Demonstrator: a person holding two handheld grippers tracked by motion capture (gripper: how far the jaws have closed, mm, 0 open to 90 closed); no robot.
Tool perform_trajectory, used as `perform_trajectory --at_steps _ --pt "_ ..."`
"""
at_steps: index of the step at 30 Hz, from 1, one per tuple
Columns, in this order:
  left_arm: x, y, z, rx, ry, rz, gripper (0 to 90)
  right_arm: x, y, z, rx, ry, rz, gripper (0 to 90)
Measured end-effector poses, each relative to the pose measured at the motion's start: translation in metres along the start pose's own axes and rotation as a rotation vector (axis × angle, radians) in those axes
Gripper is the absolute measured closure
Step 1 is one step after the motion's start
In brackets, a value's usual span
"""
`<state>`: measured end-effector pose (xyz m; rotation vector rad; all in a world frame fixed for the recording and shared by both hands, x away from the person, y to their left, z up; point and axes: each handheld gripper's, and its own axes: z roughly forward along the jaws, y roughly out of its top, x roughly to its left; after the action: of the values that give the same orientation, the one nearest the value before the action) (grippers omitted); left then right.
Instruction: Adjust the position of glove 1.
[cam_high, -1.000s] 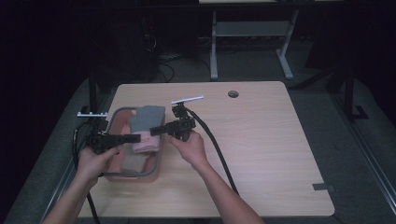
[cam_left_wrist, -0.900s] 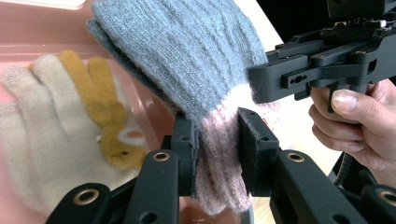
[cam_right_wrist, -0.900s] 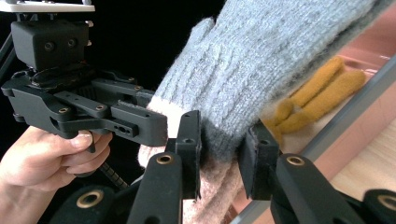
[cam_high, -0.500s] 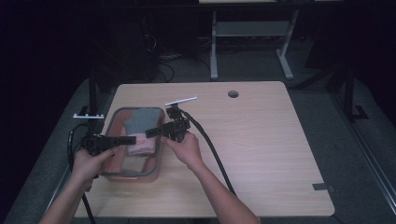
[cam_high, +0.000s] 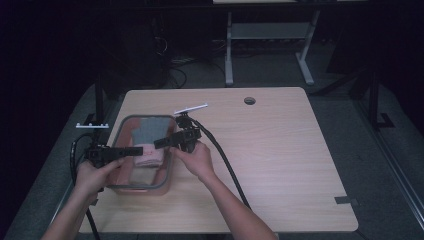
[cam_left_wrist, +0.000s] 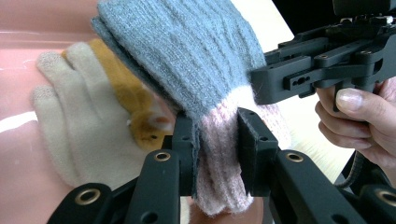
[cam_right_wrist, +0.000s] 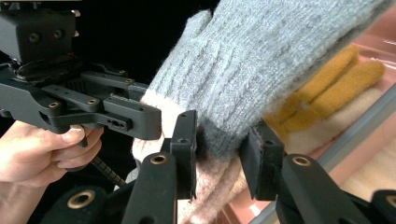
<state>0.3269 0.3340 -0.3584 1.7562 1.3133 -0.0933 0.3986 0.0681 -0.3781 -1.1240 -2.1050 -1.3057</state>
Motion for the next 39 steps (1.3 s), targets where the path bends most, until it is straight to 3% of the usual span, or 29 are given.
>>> perform_trajectory --at_steps 6,16,24,27,39 --pt "0.009 -0.005 -0.003 -0.012 0.016 -0.024 70.8 -0.001 0.001 0.0 0.009 -0.024 -0.012 67.3" --pt "0.03 -0.018 0.012 0.092 0.136 -0.047 70.4 -0.002 0.0 -0.005 0.018 -0.051 -0.033 66.9" --pt "0.024 -0.015 0.013 0.133 0.23 0.024 58.2 -0.002 0.001 -0.017 0.016 -0.074 -0.043 65.1" --pt "0.024 -0.013 0.01 0.133 0.254 0.029 54.2 -0.002 0.001 -0.022 0.015 -0.088 -0.05 64.4" --pt "0.012 -0.001 0.001 0.083 0.29 0.06 49.8 -0.011 -0.005 -0.045 -0.003 -0.132 -0.055 60.0"
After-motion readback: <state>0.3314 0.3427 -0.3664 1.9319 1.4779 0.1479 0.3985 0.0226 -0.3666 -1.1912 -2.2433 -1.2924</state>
